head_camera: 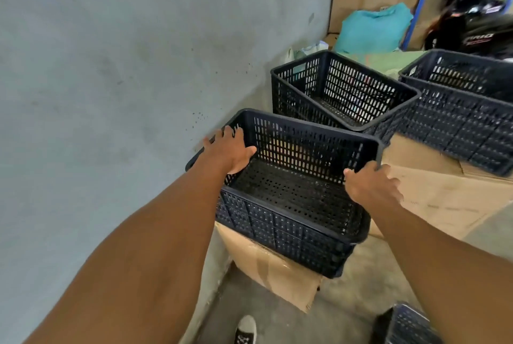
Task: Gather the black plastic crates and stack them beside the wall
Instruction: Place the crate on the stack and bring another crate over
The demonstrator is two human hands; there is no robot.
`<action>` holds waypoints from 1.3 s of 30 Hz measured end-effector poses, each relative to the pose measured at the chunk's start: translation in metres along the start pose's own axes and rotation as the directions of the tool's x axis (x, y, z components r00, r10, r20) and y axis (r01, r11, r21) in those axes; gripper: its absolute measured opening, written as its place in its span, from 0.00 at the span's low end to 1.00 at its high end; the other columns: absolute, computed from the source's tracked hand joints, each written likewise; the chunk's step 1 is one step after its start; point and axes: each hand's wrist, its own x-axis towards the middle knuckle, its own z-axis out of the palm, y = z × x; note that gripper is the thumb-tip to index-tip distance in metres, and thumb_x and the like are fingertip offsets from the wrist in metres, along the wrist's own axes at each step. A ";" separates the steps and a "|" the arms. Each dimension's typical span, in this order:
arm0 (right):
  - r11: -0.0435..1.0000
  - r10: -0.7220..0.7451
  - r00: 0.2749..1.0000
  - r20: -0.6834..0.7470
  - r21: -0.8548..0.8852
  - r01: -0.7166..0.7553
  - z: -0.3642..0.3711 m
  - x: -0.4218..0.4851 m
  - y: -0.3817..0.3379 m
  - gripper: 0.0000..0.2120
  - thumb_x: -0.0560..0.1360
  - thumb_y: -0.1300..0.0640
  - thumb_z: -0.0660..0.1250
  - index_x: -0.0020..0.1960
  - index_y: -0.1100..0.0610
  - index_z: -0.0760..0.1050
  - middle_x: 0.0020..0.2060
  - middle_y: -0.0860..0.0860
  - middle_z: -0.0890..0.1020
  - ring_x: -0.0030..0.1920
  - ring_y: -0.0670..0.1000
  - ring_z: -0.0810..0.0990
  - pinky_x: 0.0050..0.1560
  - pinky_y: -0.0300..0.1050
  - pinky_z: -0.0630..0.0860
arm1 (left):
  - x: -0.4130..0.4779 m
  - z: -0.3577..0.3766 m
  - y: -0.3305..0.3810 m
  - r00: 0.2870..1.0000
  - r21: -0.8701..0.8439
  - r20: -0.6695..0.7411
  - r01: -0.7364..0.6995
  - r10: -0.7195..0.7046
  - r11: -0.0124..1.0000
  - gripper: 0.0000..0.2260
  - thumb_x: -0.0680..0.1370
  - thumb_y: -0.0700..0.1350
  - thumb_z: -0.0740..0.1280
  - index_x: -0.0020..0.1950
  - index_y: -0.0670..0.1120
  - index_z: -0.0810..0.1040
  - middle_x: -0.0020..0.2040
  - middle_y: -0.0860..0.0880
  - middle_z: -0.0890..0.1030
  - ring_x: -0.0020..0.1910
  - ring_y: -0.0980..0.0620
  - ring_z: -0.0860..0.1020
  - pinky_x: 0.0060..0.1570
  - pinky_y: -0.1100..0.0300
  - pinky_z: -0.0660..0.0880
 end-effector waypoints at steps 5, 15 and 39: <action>0.981 0.182 0.982 -0.048 0.073 -0.178 0.024 0.013 -0.021 0.38 0.79 0.41 0.58 0.79 0.58 0.45 0.77 0.57 0.54 0.72 0.66 0.58 0.66 0.65 0.62 | 0.065 0.015 -0.037 0.996 0.047 0.021 -0.082 0.081 0.996 0.32 0.82 0.59 0.52 0.80 0.45 0.49 0.79 0.39 0.52 0.77 0.39 0.52 0.73 0.38 0.51; 0.897 0.436 0.890 -0.133 -0.024 -0.442 0.054 0.034 -0.043 0.33 0.78 0.60 0.61 0.78 0.62 0.50 0.72 0.64 0.62 0.70 0.66 0.62 0.66 0.67 0.63 | 0.152 0.059 -0.087 0.987 0.122 0.131 -0.114 0.098 0.986 0.25 0.76 0.39 0.65 0.72 0.40 0.62 0.65 0.35 0.64 0.62 0.36 0.69 0.58 0.45 0.72; 0.952 0.304 0.912 -0.275 0.078 -0.294 -0.009 -0.023 0.123 0.18 0.77 0.62 0.63 0.64 0.66 0.65 0.60 0.66 0.76 0.61 0.65 0.76 0.59 0.56 0.74 | 0.028 0.052 0.004 0.957 -0.182 -0.157 0.216 -0.245 0.959 0.14 0.78 0.37 0.62 0.63 0.38 0.70 0.60 0.36 0.75 0.59 0.36 0.74 0.56 0.44 0.72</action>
